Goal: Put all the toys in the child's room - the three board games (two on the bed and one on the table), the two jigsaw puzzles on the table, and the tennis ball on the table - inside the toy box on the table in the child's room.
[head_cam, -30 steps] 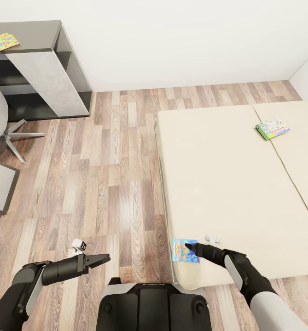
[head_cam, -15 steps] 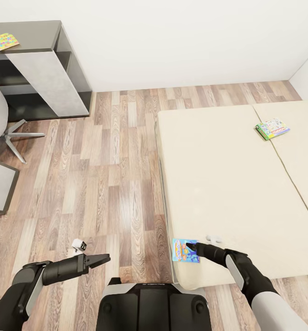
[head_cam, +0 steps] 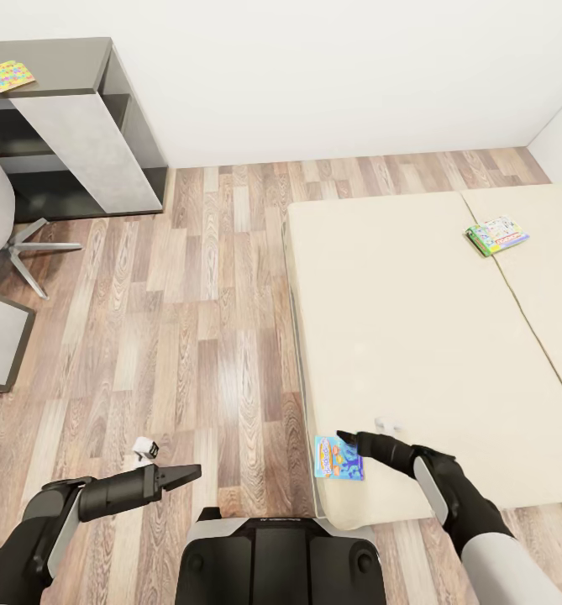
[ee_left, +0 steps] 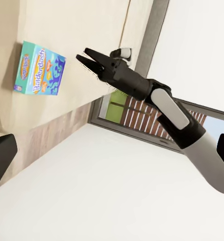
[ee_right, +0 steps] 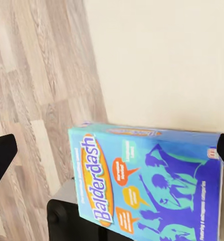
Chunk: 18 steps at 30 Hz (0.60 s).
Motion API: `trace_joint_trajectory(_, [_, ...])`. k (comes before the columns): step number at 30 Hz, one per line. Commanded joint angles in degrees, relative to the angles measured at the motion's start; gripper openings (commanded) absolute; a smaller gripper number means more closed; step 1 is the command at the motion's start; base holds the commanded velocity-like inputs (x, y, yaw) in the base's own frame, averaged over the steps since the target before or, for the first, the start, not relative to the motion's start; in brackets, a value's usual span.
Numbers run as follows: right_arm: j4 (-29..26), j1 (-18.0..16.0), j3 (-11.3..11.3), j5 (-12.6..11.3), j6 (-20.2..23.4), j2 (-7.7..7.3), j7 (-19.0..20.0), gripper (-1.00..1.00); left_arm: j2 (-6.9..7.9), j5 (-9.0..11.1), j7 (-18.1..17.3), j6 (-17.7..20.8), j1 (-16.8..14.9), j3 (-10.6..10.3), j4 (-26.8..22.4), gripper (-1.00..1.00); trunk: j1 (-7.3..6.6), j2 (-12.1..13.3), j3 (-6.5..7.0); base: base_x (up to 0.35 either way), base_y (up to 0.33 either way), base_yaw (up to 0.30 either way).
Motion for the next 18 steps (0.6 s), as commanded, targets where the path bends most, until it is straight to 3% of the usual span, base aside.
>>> trace_joint_trajectory(1, [-1.16, 0.05, -0.12, -0.42, 0.82, 0.01, 0.36, 1.00, 0.01, 0.04, -0.05, 0.60, -0.01, 0.00, -0.01, 1.00, 0.03, -0.08, -0.06, 0.000, 0.000, 0.000])
trace_joint_trajectory(18, [-4.30, 0.18, -0.62, -0.82, 2.90, -0.08, 1.14, 1.00, 0.01, 0.03, 0.09, 0.60, -0.01, 0.08, -0.01, 1.00, 0.03, -0.08, -0.06, 0.000, 0.000, 0.000])
